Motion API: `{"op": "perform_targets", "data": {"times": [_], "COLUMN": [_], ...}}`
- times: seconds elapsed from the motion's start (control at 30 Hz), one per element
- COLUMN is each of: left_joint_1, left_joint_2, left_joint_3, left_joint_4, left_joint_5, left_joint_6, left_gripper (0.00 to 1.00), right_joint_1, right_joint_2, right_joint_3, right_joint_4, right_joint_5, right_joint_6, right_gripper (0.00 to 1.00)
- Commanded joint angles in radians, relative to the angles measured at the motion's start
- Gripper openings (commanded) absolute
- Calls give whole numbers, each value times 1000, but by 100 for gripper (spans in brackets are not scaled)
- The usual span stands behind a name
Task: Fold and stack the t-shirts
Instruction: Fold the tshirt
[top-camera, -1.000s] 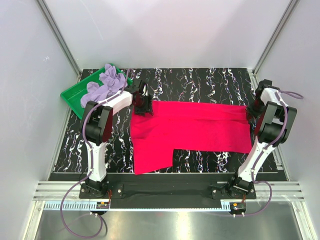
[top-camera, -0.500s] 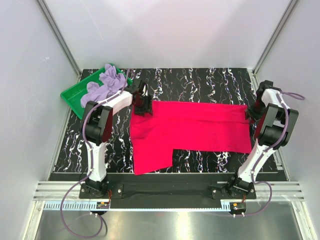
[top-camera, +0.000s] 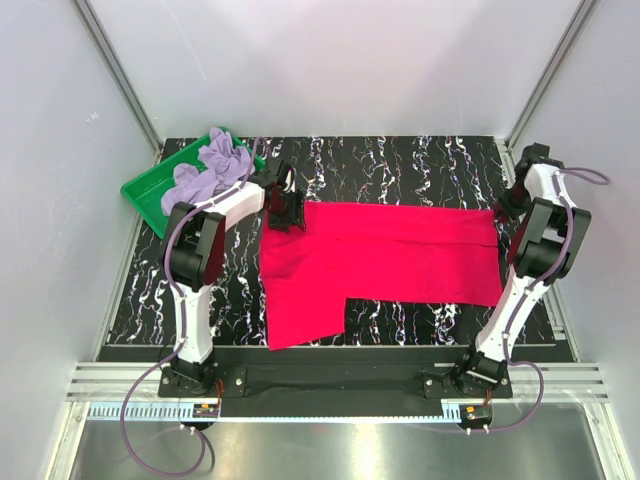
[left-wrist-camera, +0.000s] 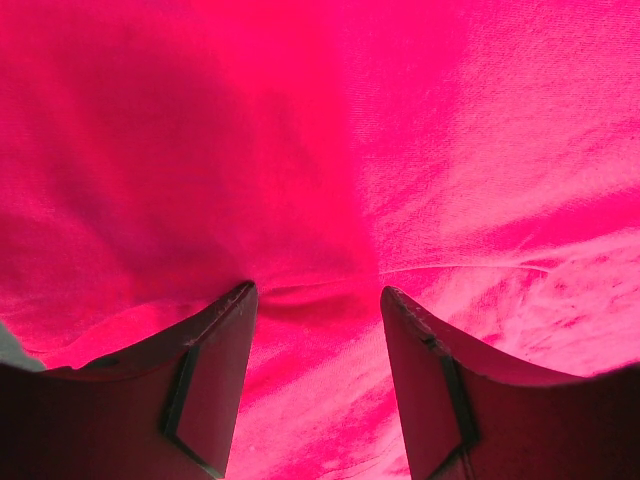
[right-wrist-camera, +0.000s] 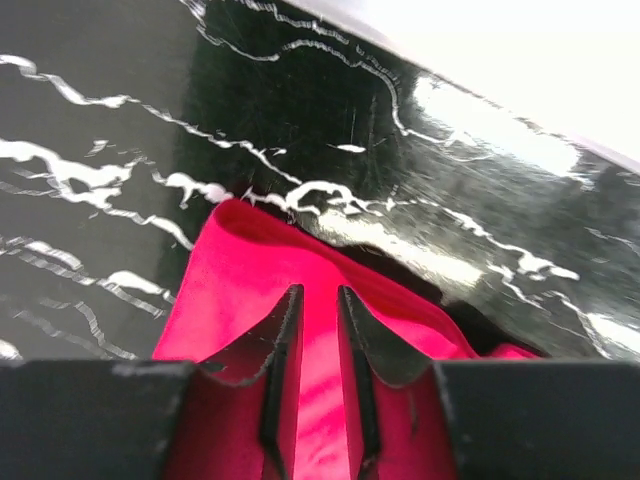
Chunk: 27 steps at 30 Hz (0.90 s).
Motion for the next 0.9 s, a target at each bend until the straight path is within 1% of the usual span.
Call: {"op": "perform_targets", "data": {"times": [0.0, 0.07, 0.23, 0.37, 0.47, 0.57, 0.63, 0.73, 0.8, 0.83, 0.87], "left_joint_1": [8, 6, 5, 5, 3, 3, -1, -6, -9, -12, -14], "left_joint_2": [-22, -11, 10, 33, 66, 78, 84, 96, 87, 81, 63], "left_joint_3": [-8, 0, 26, 51, 83, 80, 80, 127, 170, 184, 204], "left_joint_4": [-26, -27, -35, -37, -50, -30, -14, -33, -47, -70, -85], "left_joint_5": [-11, -8, -8, -8, 4, 22, 27, 16, -21, -37, -68], "left_joint_6": [1, -1, -6, -6, -4, -10, -13, -10, -4, 2, 8], "left_gripper": [60, 60, 60, 60, 60, 60, 60, 62, 63, 67, 69], "right_joint_1": [27, 47, 51, 50, 42, 36, 34, 33, 33, 33, 34], "right_joint_2": [48, 51, 97, 157, 212, 290, 315, 342, 336, 327, 317], "right_joint_3": [41, 41, 69, 148, 210, 282, 323, 402, 422, 429, 433], "right_joint_4": [-5, 15, 18, 15, 14, 4, -8, -40, -77, -92, -129], "right_joint_5": [-32, -27, -7, 45, 47, 47, 53, 59, 53, 50, 51], "right_joint_6": [52, 52, 57, 41, 37, 20, 11, -11, -28, -35, -45], "right_gripper": [25, 25, 25, 28, 30, 30, 30, 31, 35, 38, 45]}}
